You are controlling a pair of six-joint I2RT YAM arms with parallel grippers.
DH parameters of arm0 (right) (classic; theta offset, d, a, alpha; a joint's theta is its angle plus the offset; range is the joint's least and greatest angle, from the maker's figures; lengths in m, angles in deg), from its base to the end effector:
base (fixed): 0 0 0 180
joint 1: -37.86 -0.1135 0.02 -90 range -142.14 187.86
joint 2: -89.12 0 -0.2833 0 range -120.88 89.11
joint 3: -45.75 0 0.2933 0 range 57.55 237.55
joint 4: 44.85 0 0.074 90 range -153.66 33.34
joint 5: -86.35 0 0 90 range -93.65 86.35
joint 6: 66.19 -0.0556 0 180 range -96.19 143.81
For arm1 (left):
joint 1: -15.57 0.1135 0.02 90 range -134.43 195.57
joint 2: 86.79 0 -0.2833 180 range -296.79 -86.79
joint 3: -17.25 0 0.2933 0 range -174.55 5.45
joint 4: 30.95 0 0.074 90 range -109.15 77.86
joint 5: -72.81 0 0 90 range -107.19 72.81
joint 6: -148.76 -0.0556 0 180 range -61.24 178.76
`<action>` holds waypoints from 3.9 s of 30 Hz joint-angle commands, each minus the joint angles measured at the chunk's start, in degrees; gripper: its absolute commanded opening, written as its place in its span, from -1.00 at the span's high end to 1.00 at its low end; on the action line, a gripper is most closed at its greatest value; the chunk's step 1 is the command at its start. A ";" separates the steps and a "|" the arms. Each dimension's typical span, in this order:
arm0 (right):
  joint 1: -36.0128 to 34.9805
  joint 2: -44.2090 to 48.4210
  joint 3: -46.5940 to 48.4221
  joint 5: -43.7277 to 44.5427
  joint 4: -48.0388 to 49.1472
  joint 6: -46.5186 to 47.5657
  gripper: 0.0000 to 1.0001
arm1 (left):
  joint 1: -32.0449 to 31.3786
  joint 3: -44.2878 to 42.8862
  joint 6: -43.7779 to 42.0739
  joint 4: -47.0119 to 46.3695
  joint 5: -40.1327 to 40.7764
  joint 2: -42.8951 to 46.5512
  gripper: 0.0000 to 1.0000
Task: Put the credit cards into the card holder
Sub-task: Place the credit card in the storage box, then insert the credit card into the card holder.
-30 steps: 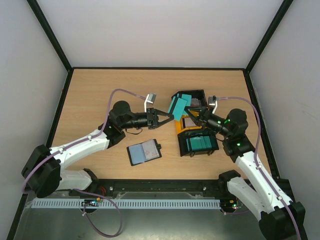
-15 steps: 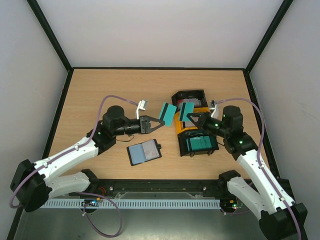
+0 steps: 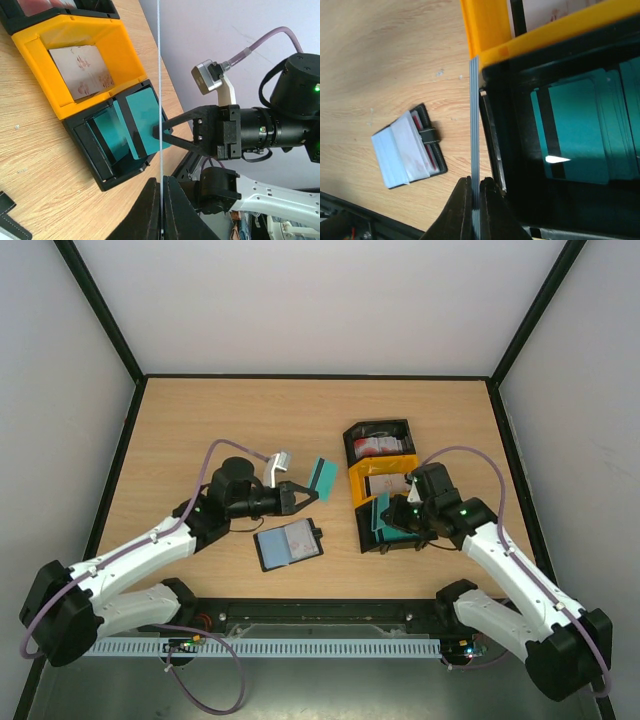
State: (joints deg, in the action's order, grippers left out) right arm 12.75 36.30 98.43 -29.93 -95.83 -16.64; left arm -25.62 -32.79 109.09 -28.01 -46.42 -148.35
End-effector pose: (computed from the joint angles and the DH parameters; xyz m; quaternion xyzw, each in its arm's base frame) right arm 0.1886 0.1156 0.2421 0.0476 0.9202 0.3557 0.1564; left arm 0.2012 -0.2121 0.2734 0.0931 0.7748 -0.5638 0.2706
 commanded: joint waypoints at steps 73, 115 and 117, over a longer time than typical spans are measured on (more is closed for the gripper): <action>-13.53 -3.90 -3.42 -13.90 68.98 -25.86 0.96 | 1.81 2.02 11.50 -15.64 -8.16 4.52 0.68; -26.55 -21.48 7.19 23.76 19.26 -4.50 -0.47 | 6.47 13.83 6.35 17.37 27.88 14.27 0.95; -28.68 -24.63 8.34 26.63 17.42 -4.26 -0.48 | 6.50 15.63 6.93 16.08 26.82 14.31 0.95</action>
State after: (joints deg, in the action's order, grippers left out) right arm -12.49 15.80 103.64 -17.65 -68.84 -23.92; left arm -19.42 -19.65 114.57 -10.94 -20.98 -134.91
